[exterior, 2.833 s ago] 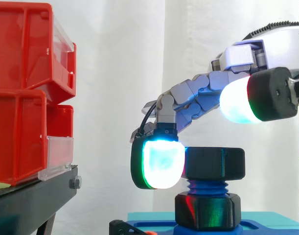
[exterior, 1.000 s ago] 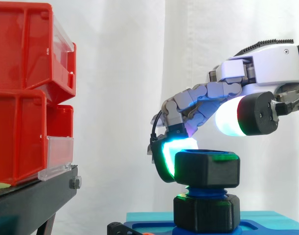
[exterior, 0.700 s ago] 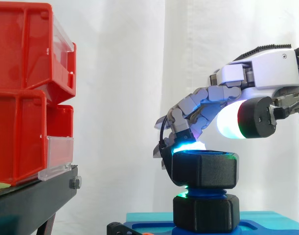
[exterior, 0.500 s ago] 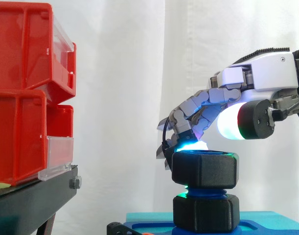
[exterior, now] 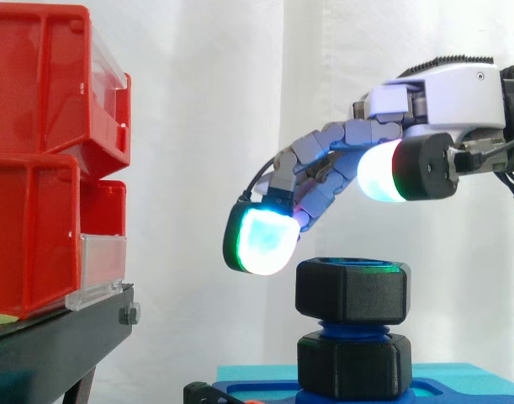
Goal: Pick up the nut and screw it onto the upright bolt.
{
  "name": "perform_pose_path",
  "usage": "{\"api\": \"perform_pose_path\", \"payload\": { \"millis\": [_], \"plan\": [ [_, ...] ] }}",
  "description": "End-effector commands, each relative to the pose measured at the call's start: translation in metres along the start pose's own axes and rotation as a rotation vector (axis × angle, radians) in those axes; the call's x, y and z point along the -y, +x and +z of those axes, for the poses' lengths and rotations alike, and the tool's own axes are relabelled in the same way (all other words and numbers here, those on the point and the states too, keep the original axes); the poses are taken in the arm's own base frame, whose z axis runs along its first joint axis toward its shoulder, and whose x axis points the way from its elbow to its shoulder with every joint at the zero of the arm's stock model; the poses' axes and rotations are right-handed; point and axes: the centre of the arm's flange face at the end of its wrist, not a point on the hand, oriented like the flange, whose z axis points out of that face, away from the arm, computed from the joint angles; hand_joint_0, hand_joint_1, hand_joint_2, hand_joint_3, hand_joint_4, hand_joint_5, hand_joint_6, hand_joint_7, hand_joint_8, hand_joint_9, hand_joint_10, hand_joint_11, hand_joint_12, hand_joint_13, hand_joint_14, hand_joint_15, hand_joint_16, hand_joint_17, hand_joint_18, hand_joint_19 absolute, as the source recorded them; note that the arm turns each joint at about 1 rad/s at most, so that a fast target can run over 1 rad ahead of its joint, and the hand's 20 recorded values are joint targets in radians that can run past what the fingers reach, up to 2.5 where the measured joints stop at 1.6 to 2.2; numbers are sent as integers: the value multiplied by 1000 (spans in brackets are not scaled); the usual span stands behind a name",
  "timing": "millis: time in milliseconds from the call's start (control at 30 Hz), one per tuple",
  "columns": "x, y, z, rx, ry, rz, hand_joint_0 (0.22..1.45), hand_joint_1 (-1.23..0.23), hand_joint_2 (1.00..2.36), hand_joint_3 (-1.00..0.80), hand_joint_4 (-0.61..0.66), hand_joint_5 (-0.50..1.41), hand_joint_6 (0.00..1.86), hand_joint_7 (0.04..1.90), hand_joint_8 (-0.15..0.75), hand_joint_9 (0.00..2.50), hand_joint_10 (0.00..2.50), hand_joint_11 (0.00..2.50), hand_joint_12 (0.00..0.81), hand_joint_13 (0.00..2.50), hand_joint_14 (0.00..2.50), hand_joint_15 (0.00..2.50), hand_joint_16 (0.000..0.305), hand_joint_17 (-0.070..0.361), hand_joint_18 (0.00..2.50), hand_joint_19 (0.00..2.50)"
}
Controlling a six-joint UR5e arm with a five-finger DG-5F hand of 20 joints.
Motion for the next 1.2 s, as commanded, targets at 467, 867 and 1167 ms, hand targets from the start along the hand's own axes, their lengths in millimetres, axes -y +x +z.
{"api": "perform_pose_path", "payload": {
  "millis": [467,867,1167],
  "plan": [
    [-41,6,12,-49,-10,35,516,-124,1000,-500,281,-97,504,933,244,637,0,0,271,516,0,0,24,55,118,0],
    [-35,7,8,-59,-6,30,524,-142,1000,-500,254,-74,505,1167,252,657,0,0,258,545,0,0,22,48,130,0],
    [-25,7,5,-59,-5,19,532,-157,1000,-500,179,-51,504,1338,259,701,0,0,246,575,0,0,19,44,160,0]
  ]
}}
